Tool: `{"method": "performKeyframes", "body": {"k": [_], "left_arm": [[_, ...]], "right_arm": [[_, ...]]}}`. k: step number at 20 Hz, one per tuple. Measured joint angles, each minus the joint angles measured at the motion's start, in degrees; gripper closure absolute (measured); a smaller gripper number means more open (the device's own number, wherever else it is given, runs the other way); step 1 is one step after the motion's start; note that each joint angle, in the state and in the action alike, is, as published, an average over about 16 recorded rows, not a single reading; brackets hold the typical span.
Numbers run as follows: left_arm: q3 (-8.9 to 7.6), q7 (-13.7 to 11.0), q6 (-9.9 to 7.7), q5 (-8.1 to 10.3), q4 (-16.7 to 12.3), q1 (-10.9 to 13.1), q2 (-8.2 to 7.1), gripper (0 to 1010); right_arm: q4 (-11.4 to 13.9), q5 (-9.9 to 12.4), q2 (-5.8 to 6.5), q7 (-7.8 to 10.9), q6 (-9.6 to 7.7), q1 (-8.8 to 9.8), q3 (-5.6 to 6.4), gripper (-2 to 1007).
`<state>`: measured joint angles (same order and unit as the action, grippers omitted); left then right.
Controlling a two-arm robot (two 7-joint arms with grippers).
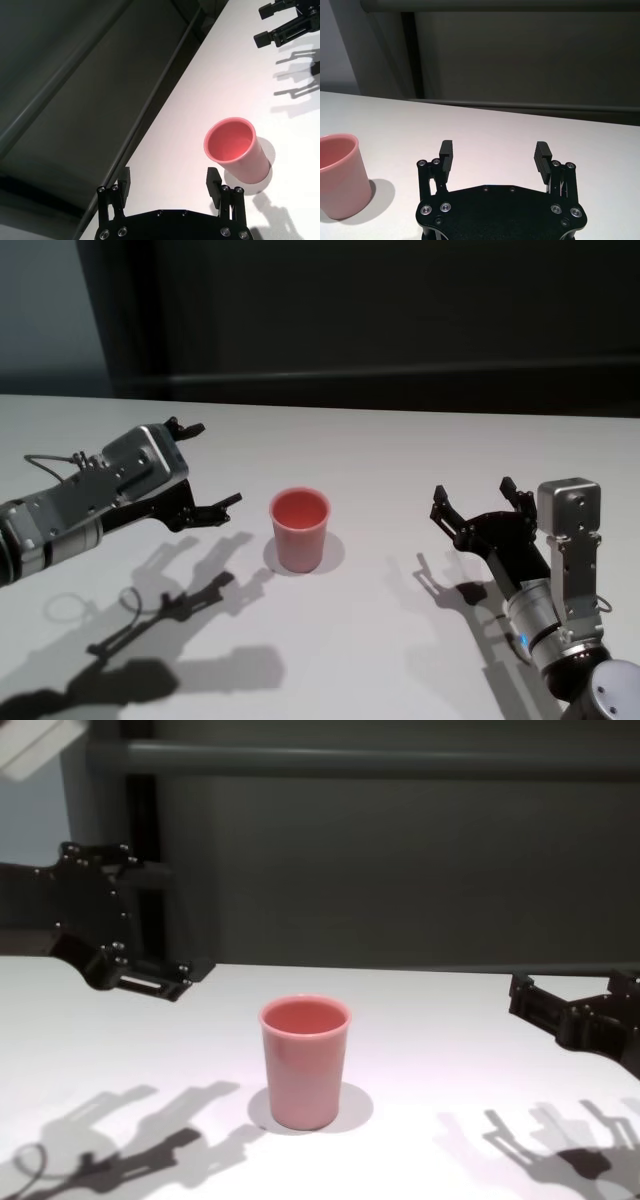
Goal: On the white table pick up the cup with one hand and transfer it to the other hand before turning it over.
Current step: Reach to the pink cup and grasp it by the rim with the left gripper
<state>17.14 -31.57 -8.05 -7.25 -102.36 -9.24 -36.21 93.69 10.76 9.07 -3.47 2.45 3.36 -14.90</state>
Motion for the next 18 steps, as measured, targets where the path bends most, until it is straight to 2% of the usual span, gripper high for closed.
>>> {"method": "performKeyframes", "body": {"k": [8, 13, 18], "left_arm": [[6.25, -7.61, -0.3, -2.24, 0.53, -7.2, -3.07, 9], [10.23, -12.1, -0.31, -3.83, 1.66, -11.71, -3.97, 9], [14.26, -16.46, -0.25, -5.67, 3.11, -16.26, -4.23, 9]], "right_arm": [[0.0, 0.0, 0.0, 0.0, 0.0, 0.0, 0.0, 4], [0.0, 0.0, 0.0, 0.0, 0.0, 0.0, 0.0, 4], [0.0, 0.0, 0.0, 0.0, 0.0, 0.0, 0.0, 5]]}}
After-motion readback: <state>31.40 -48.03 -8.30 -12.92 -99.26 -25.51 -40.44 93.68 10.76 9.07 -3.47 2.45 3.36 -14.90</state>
